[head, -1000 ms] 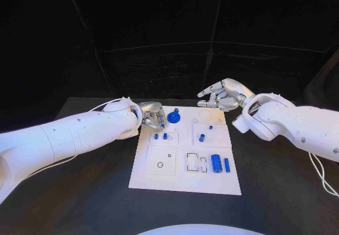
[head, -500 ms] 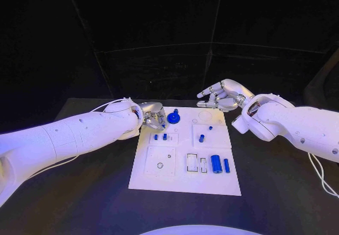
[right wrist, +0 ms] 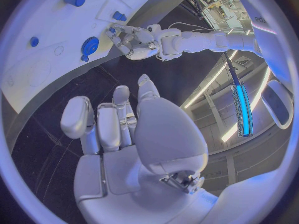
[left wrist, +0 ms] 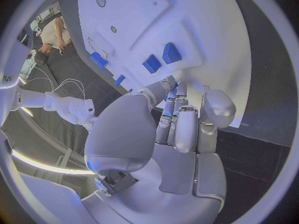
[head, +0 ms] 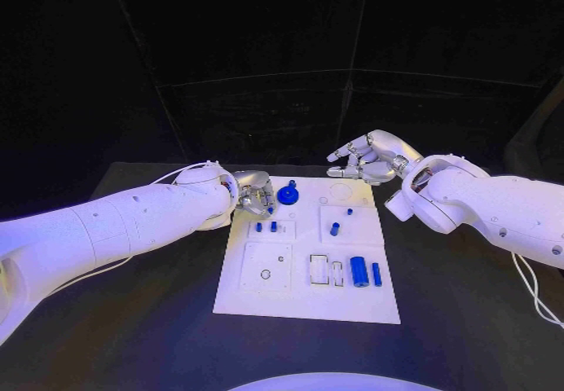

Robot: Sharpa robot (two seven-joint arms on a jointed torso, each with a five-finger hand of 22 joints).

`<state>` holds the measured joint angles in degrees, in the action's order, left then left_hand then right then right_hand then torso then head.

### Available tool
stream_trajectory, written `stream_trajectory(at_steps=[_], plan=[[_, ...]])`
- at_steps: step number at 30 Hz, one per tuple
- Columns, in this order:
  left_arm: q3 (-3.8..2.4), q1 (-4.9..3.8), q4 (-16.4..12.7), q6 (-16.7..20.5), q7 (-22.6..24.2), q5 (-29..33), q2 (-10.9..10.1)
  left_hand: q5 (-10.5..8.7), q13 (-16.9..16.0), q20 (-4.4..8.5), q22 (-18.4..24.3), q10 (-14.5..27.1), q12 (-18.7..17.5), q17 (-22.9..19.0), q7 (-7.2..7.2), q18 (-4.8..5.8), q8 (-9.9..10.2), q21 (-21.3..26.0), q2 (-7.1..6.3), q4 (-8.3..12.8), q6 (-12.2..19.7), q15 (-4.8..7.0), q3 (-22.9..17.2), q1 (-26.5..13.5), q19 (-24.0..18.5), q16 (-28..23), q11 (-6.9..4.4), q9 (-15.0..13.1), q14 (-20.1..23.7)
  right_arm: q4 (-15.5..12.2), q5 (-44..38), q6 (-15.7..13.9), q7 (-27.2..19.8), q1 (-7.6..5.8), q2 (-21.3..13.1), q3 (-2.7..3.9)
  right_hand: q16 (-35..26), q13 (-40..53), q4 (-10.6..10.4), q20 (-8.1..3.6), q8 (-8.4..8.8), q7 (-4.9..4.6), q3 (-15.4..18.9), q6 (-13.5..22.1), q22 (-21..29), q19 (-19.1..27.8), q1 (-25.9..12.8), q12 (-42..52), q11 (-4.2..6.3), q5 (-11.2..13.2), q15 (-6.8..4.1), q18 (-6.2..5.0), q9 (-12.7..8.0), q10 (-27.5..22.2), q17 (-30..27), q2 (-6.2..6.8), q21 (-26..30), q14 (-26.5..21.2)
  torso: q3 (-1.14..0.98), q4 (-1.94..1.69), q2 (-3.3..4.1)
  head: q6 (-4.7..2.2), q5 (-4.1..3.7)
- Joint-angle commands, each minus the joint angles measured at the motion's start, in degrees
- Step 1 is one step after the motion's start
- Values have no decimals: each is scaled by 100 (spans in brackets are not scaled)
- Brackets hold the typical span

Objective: Assemble the parts on the task board

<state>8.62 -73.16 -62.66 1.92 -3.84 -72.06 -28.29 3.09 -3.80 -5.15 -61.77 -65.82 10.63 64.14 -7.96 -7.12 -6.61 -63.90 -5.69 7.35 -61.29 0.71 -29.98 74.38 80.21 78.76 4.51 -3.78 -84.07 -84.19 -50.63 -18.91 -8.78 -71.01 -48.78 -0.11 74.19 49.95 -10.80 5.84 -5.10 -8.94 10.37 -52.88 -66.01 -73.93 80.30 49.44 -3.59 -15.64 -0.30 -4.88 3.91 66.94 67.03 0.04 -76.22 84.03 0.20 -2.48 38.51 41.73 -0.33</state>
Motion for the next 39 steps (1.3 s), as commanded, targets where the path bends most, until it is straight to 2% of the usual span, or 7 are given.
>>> stream_trajectory(at_steps=[1, 16, 22, 27, 31, 33, 39], plan=[[5, 1, 2, -210, -117, 12, -1, -31, 6, -11, 11, 40, -25, -10, -17, 79, 16, 21, -20, -6, 18, -31, 12, -29, -37, -38, 1, -8, -64, -13, 17, 2, -34, -11, -6, 3, -35, -6, 14, -9, -18, 18, 28, 4, 6, 30, 7, 1, -10, 16, -34, -53, 5, -21, 4, -36, 27, 119, 0, -3, 0, 8, -3], [4, 1, 19, -73, -103, 13, -31, -32, -5, -39, 14, 149, -168, -66, -40, 70, 324, 46, -119, -15, 812, -51, 69, -88, -67, -42, 17, 25, -39, 44, -145, 133, 265, -11, -19, 3, -454, -658, 35, 9, 6, -16, 96, 93, 529, 387, 65, -708, -46, 57, -5, -160, -4, -515, -480, -80, 386, -50, 8, -7, -5, -4, -2], [-3, -1, -11, 192, -49, 16, -152, -31, 2, -60, 78, 277, -255, -122, -109, 59, 330, 117, -174, -10, 1303, -82, 123, -87, -96, -56, 65, 32, -26, 169, -1211, 588, 933, -11, -26, 3, -1346, -1942, 237, 25, -131, -48, 30, -158, 1238, 738, 613, -2132, -100, 264, 23, -291, 15, -872, -1460, -207, 944, -239, 9, -9, -6, -7, -23], [-29, -9, -129, 656, 249, 231, -360, -31, 7, -85, 178, 408, -310, -155, -146, 39, 276, 219, -187, -6, 1130, -114, 159, -67, -135, -66, 106, -3, -19, 265, -2648, 954, 1384, -7, -3, 2, -1265, -2834, 378, -5, -229, 31, -28, -494, 1036, 468, 928, -3006, -67, 423, 13, -250, 14, -725, -1338, -216, 825, -60, 4, -13, -10, -25, -70], [-46, -14, -323, 1094, 990, 1310, -620, -27, -1, -120, 444, 450, -307, -368, -214, -17, 112, 485, -114, -26, 774, -165, 141, -41, -244, -167, 176, -63, 46, 299, -3612, 1034, 1584, 28, 42, -1, -1143, -3250, 417, -13, -198, 71, -74, -634, 767, 264, 1043, -3335, -70, 534, -16, -184, -1, -596, -1192, -253, 643, 9, 7, -4, -4, -51, -141], [-48, -16, -447, 1174, 1519, 2270, -755, -20, 6, -149, 991, 519, -324, -962, -277, -130, 45, 1039, -76, -18, 623, -201, 103, -4, -509, -482, 225, -76, 262, 303, -3960, 996, 1652, 72, 62, -2, -1102, -3414, 425, -12, -162, 78, -98, -657, 704, 221, 1077, -3453, -74, 634, -13, -171, -8, -549, -1147, -258, 601, 26, -3, 4, -3, -59, -172], [-47, -14, -910, 813, 2773, 4776, -1141, -15, -27, -196, 1724, 399, -168, -1762, -281, -286, 19, 1846, 36, -54, 511, -218, 47, 8, -988, -949, 220, -44, 669, 352, -4603, 922, 1781, 227, 122, -4, -1058, -3747, 434, 8, -52, 41, -147, -641, 632, 178, 1110, -3698, -114, 723, 18, -156, -16, -548, -1102, -237, 553, 38, 13, -19, -2, -74, -232]])
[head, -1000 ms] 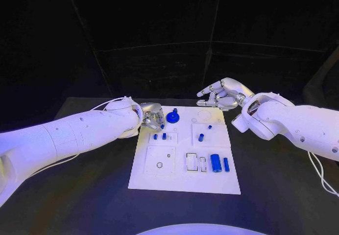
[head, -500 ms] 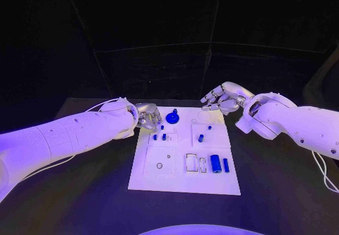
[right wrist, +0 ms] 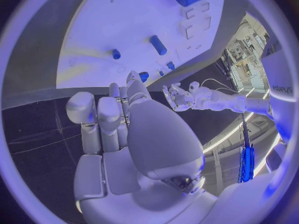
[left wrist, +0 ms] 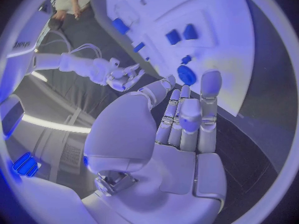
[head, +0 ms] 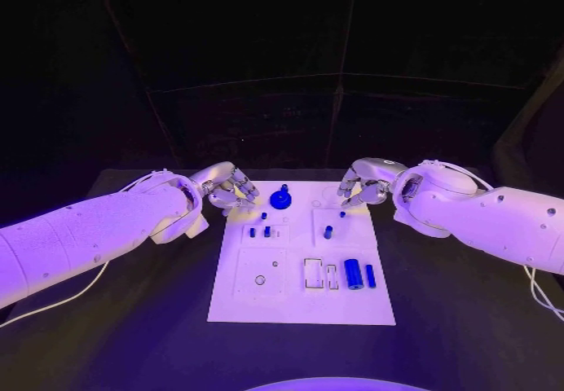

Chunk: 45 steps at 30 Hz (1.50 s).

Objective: Assemble the parts on the task board

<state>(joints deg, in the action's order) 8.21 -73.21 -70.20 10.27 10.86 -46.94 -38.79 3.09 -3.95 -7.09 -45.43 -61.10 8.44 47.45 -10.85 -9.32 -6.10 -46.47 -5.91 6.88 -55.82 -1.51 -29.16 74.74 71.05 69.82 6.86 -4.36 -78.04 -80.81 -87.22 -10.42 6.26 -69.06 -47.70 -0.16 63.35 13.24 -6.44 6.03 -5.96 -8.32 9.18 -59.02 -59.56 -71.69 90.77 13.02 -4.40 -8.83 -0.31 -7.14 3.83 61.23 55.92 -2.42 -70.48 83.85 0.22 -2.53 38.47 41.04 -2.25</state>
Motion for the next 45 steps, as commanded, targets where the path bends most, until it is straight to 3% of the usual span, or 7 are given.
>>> stream_trajectory(at_steps=[1, 4, 16, 30, 37, 45], plan=[[-6, -8, -237, -84, 1441, 2490, -156, -17, -14, -2, 160, -89, 74, -150, 17, -80, -31, 184, 46, -24, -43, 5, -10, -59, -123, -85, -21, 20, 103, 23, -1015, 66, 288, 59, 22, 1, 28, -136, -1, -4, 63, -32, -32, -6, -11, -43, 59, -104, -48, 45, 29, 70, -10, -4, 11, 24, -19, 56, 13, -18, 2, -3, -50], [-4, -6, -442, -181, 1685, 2988, -324, -15, -9, -5, 381, -79, 105, -447, 27, -122, -31, 435, 27, -49, -58, 5, 49, -104, -279, -247, -26, 31, 266, 40, -1139, 79, 303, 109, 40, 0, 38, -236, 5, 9, 110, -46, -40, 30, -28, -50, 54, -174, -68, 49, 42, 72, -12, -43, 20, 51, -29, 55, 10, -9, 6, -3, -60], [4, 0, -912, -233, 1923, 4033, -701, -13, -15, -11, 420, -100, 169, -533, 4, -121, -38, 496, 29, -71, -78, -1, 120, -132, -319, -284, -20, 38, 334, 107, -1234, 272, 204, 215, 152, 0, 54, -533, 73, 15, 200, -46, -170, 57, -62, -57, 121, -327, -82, 68, 39, 74, -5, -93, 34, 37, -47, 49, 12, 2, 6, 14, -76], [6, 2, -1071, -206, 1906, 4221, -831, -12, -20, -11, 431, -118, 199, -544, -2, -122, -51, 509, 29, -67, -97, 1, 141, -126, -322, -282, -22, 37, 343, 194, -1198, 484, 112, 303, 267, 0, 305, -922, 189, 3, 205, -30, -698, -105, -407, -246, 305, -458, -63, 391, 30, 141, 1, 182, 301, -112, -287, 115, 3, 4, 3, 44, -77], [6, 2, -1074, -197, 1874, 4226, -843, -10, -20, -10, 434, -117, 205, -552, -6, -122, -52, 513, 29, -60, -96, 1, 144, -117, -322, -284, -21, 37, 346, 265, -1196, 556, 98, 342, 322, 0, 364, -974, 223, 9, 218, -36, -968, -153, -477, -266, 291, -542, -68, 404, 34, 151, -4, 266, 348, -77, -343, 117, -1, 3, 7, 55, -81], [6, 0, -1067, -170, 1833, 4228, -867, -10, -20, -9, 437, -113, 210, -554, -9, -123, -52, 516, 34, -53, -95, 1, 143, -104, -321, -282, -20, 38, 347, 315, -1191, 513, 75, 368, 358, 0, 477, -969, 297, 13, 202, -38, -1512, -260, -666, -348, 239, -632, -64, 493, 32, 183, 3, 418, 449, -11, -478, 132, 1, 3, 13, 60, -100]])
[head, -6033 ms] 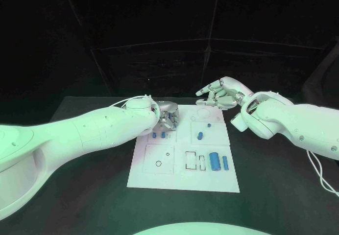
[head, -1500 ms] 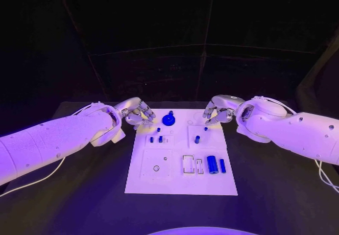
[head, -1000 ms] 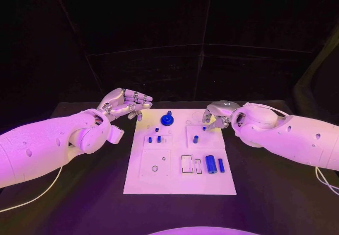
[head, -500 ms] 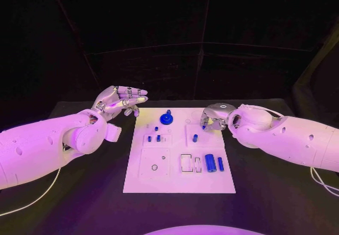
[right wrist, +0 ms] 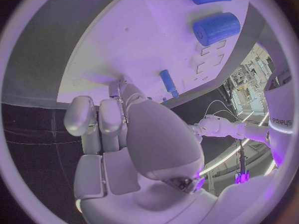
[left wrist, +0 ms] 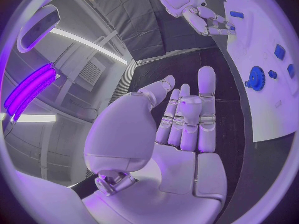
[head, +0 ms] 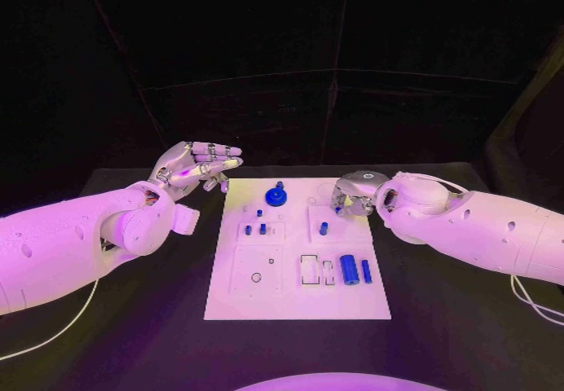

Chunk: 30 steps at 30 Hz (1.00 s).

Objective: Assemble the parts on the task board

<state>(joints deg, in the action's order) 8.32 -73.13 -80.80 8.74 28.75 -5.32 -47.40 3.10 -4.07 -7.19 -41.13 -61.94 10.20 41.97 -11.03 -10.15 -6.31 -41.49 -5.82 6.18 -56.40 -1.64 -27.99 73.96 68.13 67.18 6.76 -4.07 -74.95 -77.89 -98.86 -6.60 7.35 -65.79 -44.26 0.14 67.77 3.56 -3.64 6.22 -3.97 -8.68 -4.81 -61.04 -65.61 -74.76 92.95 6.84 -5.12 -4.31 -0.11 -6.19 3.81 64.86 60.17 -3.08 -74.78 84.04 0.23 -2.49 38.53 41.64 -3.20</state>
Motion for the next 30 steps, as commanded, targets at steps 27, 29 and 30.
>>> stream_trajectory(at_steps=[27, 29, 30], plan=[[-4, -9, 40, 64, -43, 66, -70, -9, 0, 2, 24, 21, 59, -51, -13, -38, -22, 34, 38, 69, -1, 8, 23, 46, -18, -19, 7, 20, 55, -491, 526, -1048, 61, 39, -424, -18, 193, 12, 565, -14, 20, -5, -2559, -306, -491, -183, -1009, -270, 29, 101, 5, 155, 9, 416, -20, 755, -378, 107, 7, -2, -11, -4, -31], [-4, -9, 42, 71, -47, 66, -73, -9, 0, 2, 25, 26, 59, -55, -16, -38, -20, 35, 37, 70, 3, 7, 24, 47, -18, -20, 9, 20, 57, -542, 542, -1097, 75, 37, -462, -17, 193, 12, 568, -13, 21, -7, -2572, -303, -492, -183, -1028, -272, 28, 104, 6, 155, 9, 413, -23, 762, -378, 107, 8, 3, -12, -2, -21], [-4, -9, 43, 74, -49, 66, -74, -9, 1, 1, 26, 29, 60, -58, -17, -38, -19, 36, 37, 71, 5, 6, 25, 47, -18, -21, 10, 21, 58, -578, 560, -1106, 85, 36, -488, -16, 194, 12, 568, -12, 21, -7, -2574, -303, -492, -183, -1030, -273, 28, 104, 7, 155, 9, 413, -23, 763, -379, 107, 10, 4, -13, 0, -20]])
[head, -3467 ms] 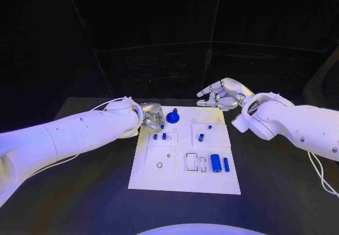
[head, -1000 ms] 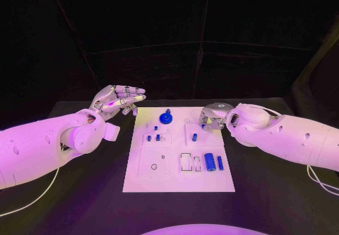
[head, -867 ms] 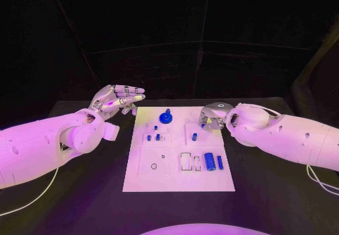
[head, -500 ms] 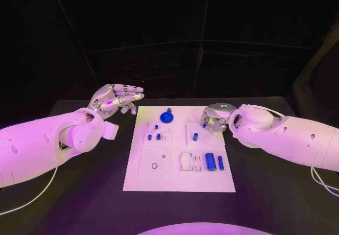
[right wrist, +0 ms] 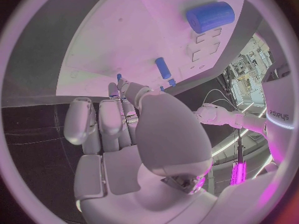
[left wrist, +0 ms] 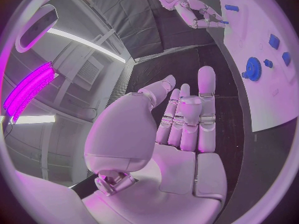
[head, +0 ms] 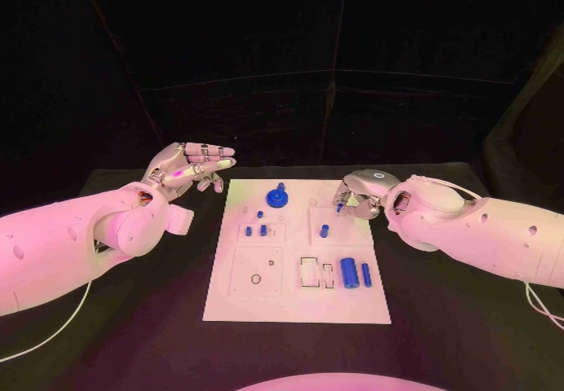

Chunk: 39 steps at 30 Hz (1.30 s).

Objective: Assemble the parts on the task board

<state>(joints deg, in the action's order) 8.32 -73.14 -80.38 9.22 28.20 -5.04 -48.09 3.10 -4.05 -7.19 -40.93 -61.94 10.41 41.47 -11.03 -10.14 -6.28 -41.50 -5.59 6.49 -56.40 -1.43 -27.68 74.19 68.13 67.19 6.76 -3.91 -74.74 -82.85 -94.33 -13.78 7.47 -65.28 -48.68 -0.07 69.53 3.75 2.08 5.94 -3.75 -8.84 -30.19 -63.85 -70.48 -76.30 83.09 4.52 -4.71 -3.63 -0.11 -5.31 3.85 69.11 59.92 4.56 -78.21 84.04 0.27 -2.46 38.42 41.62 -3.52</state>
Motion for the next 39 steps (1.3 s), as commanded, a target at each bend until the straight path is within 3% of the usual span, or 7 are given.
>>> stream_trajectory(at_steps=[1, 10, 13, 17, 22, 30, 39], plan=[[-4, -8, 1, 28, 5, 38, -6, -9, 0, 1, 6, 33, 38, -13, -19, -38, -22, 37, 14, 41, 9, -16, -5, 25, -18, -23, 12, 6, 40, -128, 130, -390, 84, -16, -78, 6, 21, -7, -2, 16, -1, 9, -42, -21, -8, -30, -55, -40, -14, 38, 7, 67, 4, -13, 5, 4, -37, 108, 6, -2, -2, 4, 8], [-4, -9, -22, 48, -2, 39, -33, -8, 2, -1, 9, 48, 40, -23, -25, -37, -17, 40, 12, 44, 20, -19, -1, 27, -18, -25, 17, 8, 45, -897, 264, -451, 148, -29, -307, 20, 25, -7, 2, 17, -2, 9, -49, -22, -9, -31, -69, -41, -14, 40, 8, 67, 5, -14, 8, 14, -38, 108, 3, 5, 3, 29, 44], [-4, -9, -36, 55, 1, 39, -23, -8, 2, -1, 9, 48, 40, -23, -25, -37, -17, 40, 12, 44, 20, -19, -1, 27, -18, -25, 17, 8, 45, -1123, 234, -453, 149, -29, -213, 20, 30, -7, 9, 18, -3, 8, -60, -21, -19, -37, -84, -43, -14, 39, 9, 69, 5, -16, 13, 26, -44, 109, 2, -19, 6, 44, 53], [-4, -10, -65, 60, -2, 39, -5, -8, 2, -1, 9, 48, 40, -23, -25, -37, -17, 40, 12, 44, 20, -19, -1, 27, -18, -25, 17, 8, 45, -1277, 56, -398, 150, -26, 43, 17, 32, -7, 10, 19, -3, 7, -65, -20, -17, -36, -88, -44, -15, 37, 9, 69, 5, -19, 14, 27, -43, 110, 6, -12, 11, 74, 108], [-4, -9, -112, 64, -2, 39, 21, -8, 3, -2, 10, 52, 42, -22, -27, -37, -16, 41, 14, 45, 23, -21, -1, 27, -17, -24, 19, 8, 45, -1306, -187, -317, 137, 6, 381, 10, 27, -7, 10, 19, -3, 6, -71, -20, -17, -36, -97, -45, -17, 36, 10, 69, 5, -20, 5, 27, -43, 108, 8, -7, 14, 113, 196], [-4, -10, -189, 80, -15, 40, 33, -8, 3, -2, 10, 52, 42, -22, -27, -37, -16, 41, 14, 45, 23, -21, -1, 27, -17, -24, 19, 8, 45, -1189, -423, -102, 107, 310, 825, -2, 32, -8, 10, 21, -1, 2, -83, -14, -23, -39, -124, -49, -20, 34, 12, 70, 4, -28, 8, 34, -47, 109, 3, -2, 9, 214, 335], [-4, -10, -212, 80, -30, 40, 46, -9, 3, -4, 12, 58, 45, -21, -30, -36, -16, 43, 15, 44, 27, -23, 3, 25, -17, -20, 22, 9, 45, -1051, -560, 104, 152, 448, 1043, -79, 31, -9, 11, 23, 0, -1, -91, -7, -15, -33, -145, -53, -23, 32, 15, 68, 4, -37, 1, 39, -42, 108, 5, -2, 10, 227, 405]])
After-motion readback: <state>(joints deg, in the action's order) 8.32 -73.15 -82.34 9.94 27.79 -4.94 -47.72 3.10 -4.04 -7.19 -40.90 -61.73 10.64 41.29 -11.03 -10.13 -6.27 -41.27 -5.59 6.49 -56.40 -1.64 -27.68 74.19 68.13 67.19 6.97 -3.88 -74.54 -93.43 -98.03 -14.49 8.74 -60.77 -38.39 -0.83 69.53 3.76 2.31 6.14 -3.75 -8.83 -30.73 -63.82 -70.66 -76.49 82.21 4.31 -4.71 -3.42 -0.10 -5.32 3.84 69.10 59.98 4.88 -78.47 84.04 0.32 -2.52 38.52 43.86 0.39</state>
